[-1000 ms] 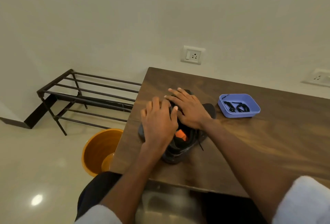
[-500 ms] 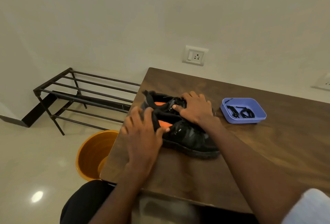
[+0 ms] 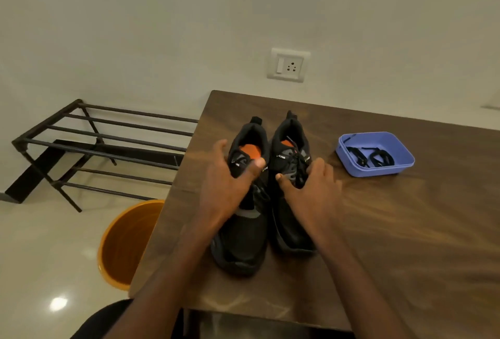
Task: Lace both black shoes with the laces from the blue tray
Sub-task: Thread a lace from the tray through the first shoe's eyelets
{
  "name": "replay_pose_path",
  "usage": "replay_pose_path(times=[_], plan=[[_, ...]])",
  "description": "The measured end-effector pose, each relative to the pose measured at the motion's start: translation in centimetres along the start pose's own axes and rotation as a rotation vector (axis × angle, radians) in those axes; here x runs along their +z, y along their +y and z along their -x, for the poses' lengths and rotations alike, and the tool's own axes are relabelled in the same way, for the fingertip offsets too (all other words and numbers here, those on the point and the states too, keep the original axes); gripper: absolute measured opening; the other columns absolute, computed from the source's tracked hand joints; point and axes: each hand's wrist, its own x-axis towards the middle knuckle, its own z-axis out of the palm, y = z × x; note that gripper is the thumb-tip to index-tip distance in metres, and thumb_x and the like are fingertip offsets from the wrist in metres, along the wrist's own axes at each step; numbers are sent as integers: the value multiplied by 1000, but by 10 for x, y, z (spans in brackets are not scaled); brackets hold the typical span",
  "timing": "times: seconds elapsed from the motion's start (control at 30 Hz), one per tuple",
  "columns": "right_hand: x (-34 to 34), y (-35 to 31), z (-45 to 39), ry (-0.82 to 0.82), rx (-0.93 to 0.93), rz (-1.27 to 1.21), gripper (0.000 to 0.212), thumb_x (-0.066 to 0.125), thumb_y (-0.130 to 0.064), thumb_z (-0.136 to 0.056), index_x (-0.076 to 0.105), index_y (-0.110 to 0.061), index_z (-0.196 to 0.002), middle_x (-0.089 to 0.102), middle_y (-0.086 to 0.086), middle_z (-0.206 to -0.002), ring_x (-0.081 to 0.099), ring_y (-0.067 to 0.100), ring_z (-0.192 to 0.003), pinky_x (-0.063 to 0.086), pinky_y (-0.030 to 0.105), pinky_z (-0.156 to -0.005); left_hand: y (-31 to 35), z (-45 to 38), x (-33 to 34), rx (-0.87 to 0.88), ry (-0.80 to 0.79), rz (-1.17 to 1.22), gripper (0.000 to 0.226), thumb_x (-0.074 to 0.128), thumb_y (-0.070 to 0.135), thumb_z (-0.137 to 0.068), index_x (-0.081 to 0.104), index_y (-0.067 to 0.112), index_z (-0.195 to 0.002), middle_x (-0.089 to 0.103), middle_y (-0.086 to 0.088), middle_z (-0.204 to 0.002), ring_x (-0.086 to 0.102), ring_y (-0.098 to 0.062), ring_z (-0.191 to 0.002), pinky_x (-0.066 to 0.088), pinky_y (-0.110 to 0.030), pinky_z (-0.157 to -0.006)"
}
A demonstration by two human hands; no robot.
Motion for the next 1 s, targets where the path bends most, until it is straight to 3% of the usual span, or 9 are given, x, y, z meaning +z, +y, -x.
replay_pose_path(times=[0.07, 0.27, 0.33, 0.43, 0.5, 0.57, 0.7, 0.87, 1.0], plan=[[-2, 3, 5, 44, 11, -76, 54, 71, -64, -79, 43, -23, -102, 49, -1, -111, 49, 27, -99, 46, 43, -82, -9, -7, 9, 118, -109, -120, 110, 81, 71, -69, 24, 36, -156, 54, 5, -147, 56, -11, -132, 50, -41, -109], [-9, 8, -2, -15, -11, -133, 50, 73, -64, -80, 45, -26, -97, 44, -7, -104, 45, 17, -94, 40, 34, -75, -6, -40, 6, 132, -62, -289, 105, 73, 73, -74, 25, 34, -158, 46, 1, -153, 50, -18, -138, 49, -48, -111], [-13, 14, -9, -35, -25, -194, 41, 64, -65, -88, 50, -28, -96, 48, -9, -103, 49, 15, -95, 41, 33, -75, 0, -39, 6, 219, 53, -460, 89, 65, 71, -84, 35, 28, -155, 41, -5, -153, 46, -24, -140, 48, -49, -111], [-29, 23, -25, 45, -24, -314, 19, 56, -49, -100, 56, -31, -96, 58, -9, -105, 57, 11, -97, 46, 27, -75, 31, -43, 11, 525, 150, -509, 46, 58, 44, -101, 57, 19, -140, 52, -5, -144, 48, -21, -134, 46, -43, -110], [-41, 30, -34, 52, -16, -410, 7, 58, -26, -103, 58, -32, -101, 63, -12, -108, 60, 3, -96, 42, 14, -72, 53, -56, 24, 614, 3, -471, 30, 51, 27, -106, 67, 18, -131, 62, 1, -135, 52, -15, -128, 43, -38, -110], [-43, 40, -40, -52, -36, -511, 21, 60, -13, -102, 65, -33, -105, 67, -15, -111, 61, -3, -99, 45, 9, -72, 60, -67, 38, 623, -173, -511, 29, 51, 21, -106, 70, 23, -129, 63, 6, -139, 51, -12, -133, 36, -43, -118], [-41, 42, -43, -228, -70, -489, 16, 68, -14, -98, 74, -27, -103, 69, -10, -111, 64, 2, -102, 51, 16, -85, 50, -70, 45, 609, -255, -653, 23, 56, 25, -104, 74, 33, -116, 55, 14, -145, 44, -8, -138, 14, -47, -126], [-34, 34, -41, -160, -87, -405, 7, 74, -19, -94, 72, -26, -93, 67, -7, -102, 63, 7, -98, 54, 30, -89, 57, -70, 39, 568, -262, -392, 7, 70, 17, -95, 69, 24, -95, 65, 10, -115, 61, -11, -110, 44, -50, -108], [-38, 38, -42, -168, -46, -488, 12, 67, -18, -99, 67, -27, -91, 69, -9, -92, 65, 5, -91, 51, 24, -79, 55, -59, 33, 485, -191, -329, 15, 56, 10, -102, 63, 21, -94, 65, 6, -96, 62, -12, -92, 54, -47, -88]])
